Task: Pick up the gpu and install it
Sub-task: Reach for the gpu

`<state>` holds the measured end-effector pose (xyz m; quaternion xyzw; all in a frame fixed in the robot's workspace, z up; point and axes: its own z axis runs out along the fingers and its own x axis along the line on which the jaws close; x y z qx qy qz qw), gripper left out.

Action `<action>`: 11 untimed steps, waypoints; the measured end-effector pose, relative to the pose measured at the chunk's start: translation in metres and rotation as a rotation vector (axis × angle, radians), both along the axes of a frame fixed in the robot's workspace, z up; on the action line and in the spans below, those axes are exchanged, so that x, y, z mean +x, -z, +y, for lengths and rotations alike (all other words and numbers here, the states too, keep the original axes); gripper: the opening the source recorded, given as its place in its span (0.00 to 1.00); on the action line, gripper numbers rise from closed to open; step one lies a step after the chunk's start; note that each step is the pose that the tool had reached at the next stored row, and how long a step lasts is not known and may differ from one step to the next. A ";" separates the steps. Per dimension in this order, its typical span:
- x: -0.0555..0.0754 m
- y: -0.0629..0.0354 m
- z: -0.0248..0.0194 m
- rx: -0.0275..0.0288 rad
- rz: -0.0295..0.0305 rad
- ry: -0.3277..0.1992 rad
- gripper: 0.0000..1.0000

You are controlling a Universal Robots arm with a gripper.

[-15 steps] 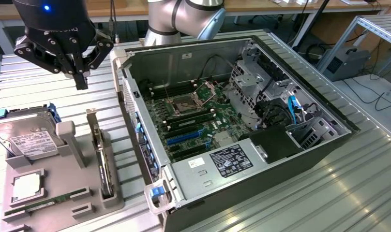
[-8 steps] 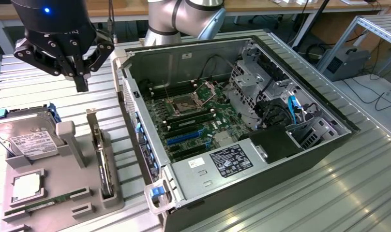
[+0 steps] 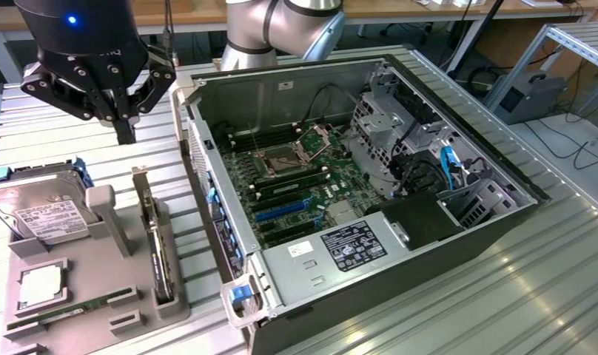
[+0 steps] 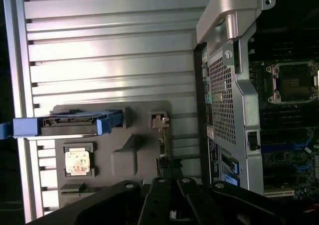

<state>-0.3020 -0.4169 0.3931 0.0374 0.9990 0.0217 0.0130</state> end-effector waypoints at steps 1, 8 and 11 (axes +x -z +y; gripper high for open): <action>0.000 0.0000 -0.0022 0.0000 -0.0001 0.000 0.11; 0.000 0.0002 -0.0138 0.0000 0.0000 0.000 0.11; 0.000 0.0003 -0.0190 0.0000 -0.0001 0.000 0.11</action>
